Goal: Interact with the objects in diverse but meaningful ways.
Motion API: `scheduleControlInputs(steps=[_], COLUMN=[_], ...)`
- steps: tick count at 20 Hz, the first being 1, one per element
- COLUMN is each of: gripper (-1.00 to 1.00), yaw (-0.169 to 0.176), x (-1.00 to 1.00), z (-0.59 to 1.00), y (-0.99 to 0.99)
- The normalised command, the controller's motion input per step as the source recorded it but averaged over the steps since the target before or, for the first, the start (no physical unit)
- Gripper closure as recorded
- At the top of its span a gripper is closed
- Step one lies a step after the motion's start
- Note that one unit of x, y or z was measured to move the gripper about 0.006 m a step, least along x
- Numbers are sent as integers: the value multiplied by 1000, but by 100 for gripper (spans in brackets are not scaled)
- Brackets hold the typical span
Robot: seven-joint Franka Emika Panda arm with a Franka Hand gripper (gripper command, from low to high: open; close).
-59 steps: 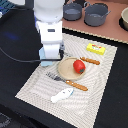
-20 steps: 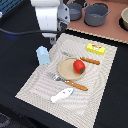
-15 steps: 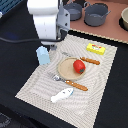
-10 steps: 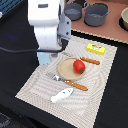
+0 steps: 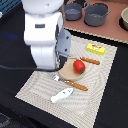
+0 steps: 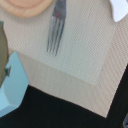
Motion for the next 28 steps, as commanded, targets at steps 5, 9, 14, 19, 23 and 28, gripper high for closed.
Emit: scheduleControlInputs(steps=[5, 9, 14, 19, 23, 28], gripper=[-100, -100, -100, -100, -100, -100], yaw=[123, 114, 18, 17, 44, 79], x=[472, 438, 337, 358, 429, 434], z=[-281, -278, -272, -173, -99, -25], y=[-573, -532, -459, -200, 0, 57])
